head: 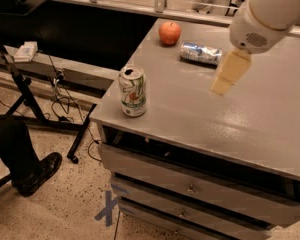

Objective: Place redbull can upright

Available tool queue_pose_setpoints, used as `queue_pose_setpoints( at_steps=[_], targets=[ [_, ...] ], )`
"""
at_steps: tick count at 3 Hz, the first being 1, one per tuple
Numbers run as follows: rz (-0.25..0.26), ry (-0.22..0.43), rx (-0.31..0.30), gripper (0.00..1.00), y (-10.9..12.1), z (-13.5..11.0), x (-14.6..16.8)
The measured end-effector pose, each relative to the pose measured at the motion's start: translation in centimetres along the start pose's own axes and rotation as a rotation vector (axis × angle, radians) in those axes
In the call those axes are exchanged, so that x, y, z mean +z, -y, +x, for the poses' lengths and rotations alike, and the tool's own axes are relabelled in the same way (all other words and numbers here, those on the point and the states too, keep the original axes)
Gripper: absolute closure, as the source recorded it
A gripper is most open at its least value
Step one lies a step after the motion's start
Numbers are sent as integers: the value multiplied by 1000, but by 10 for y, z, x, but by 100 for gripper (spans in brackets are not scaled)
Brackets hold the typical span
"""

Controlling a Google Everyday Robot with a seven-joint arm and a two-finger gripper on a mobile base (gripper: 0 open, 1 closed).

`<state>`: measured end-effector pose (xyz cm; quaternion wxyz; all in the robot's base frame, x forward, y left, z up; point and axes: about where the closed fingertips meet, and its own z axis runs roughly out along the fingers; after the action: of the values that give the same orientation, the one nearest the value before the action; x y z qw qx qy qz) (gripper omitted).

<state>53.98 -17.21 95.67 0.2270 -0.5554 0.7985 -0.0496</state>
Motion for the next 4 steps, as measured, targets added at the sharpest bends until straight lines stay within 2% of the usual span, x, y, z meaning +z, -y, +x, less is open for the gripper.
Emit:
queue_pose_setpoints(
  at_steps=[1,2,4],
  targets=[
    [38,76,61,0,36,-32,24],
    [44,154,125,0,67,-53,49],
    [-7,268,246,0,116,-71,98]
  ],
)
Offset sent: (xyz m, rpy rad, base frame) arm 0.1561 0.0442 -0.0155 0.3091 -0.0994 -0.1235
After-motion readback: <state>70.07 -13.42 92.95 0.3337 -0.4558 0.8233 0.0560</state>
